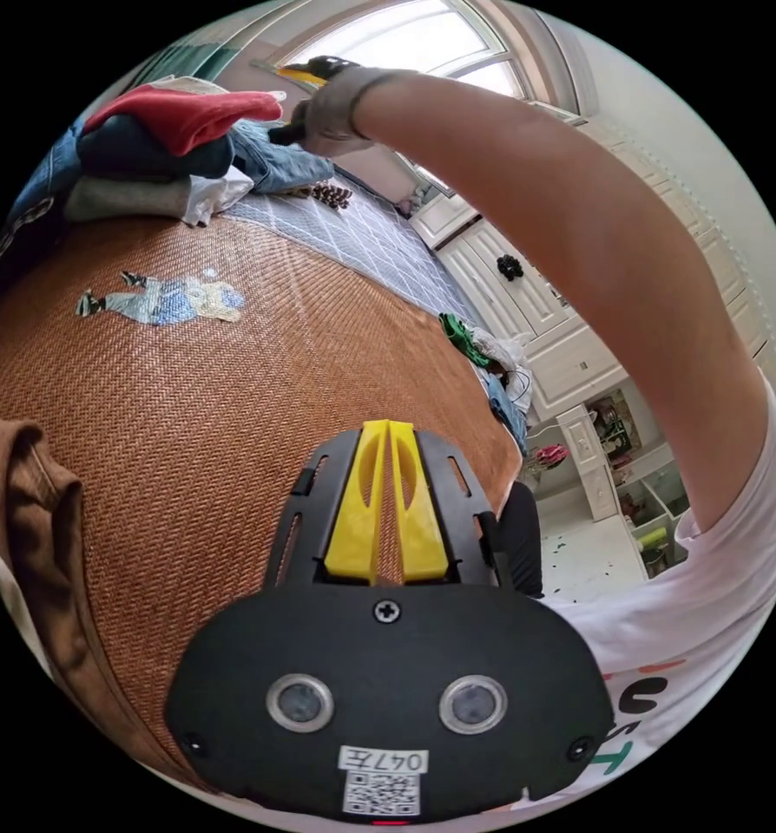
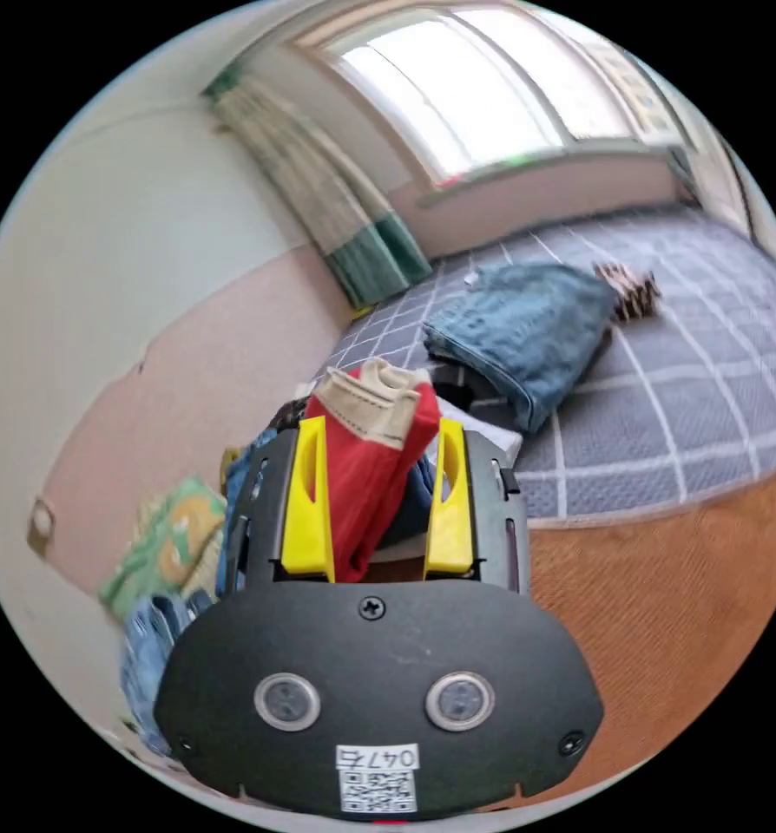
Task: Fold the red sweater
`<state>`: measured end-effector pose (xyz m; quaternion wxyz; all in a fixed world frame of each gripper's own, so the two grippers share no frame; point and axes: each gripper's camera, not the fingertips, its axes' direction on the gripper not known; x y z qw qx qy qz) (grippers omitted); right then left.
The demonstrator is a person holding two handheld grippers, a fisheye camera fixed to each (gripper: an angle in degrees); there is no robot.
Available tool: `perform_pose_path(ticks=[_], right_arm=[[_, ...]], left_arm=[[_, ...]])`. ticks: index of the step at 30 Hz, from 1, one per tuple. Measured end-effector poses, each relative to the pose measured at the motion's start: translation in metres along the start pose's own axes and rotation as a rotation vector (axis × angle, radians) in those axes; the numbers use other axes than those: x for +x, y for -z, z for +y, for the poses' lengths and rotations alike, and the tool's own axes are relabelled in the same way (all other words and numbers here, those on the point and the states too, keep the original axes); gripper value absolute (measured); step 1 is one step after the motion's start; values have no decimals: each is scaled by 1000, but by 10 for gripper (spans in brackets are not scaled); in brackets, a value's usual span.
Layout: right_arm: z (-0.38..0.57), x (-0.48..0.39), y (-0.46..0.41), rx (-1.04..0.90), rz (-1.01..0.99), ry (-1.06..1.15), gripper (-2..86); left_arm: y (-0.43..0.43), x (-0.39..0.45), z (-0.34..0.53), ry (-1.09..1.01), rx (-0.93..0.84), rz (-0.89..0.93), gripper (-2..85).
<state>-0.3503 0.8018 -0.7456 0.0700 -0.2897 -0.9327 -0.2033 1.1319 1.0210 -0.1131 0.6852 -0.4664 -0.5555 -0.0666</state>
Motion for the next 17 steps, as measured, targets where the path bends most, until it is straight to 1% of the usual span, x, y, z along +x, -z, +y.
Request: perform_pose_path(ticks=[1,2,3,4,5,6,8,9,11,13,15,16,17], right_arm=[[-8,-29,7,-10,9,150,113],[-11,-60,6,-54,-25,303,96],[-10,-76,4,-85,-58,380,87],[-6,-107,-6,-181,-157,526,75],[2,-132,-23,-311,-217,603,72],[7,-143,-32,-368,-234,624,74],[25,-171,-70,-529,-221,655,83],[30,-175,-79,-548,-200,662,86],[43,-183,-115,-635,-82,620,106],[46,-179,-135,-666,-51,522,101],[45,-173,-147,-674,-106,423,57],[43,-172,-146,-647,-175,374,17],[39,-173,-138,-588,-204,346,6]], left_arm=[[1,-1,-1,4,3,6,-10],[4,-4,-3,13,18,29,-10],[6,-8,-3,28,39,57,-10],[7,-10,-3,38,47,71,-10],[6,-16,-3,57,55,101,-10],[4,-23,-4,77,52,127,-10],[-1,-31,-7,98,36,146,-10],[-3,-34,-10,103,22,146,-10],[-4,-39,-14,112,10,143,-10],[1,-45,-19,129,14,155,-10],[9,-47,-28,128,21,196,-10],[11,-46,-31,122,20,196,-10],[15,-44,-36,113,12,176,-10]])
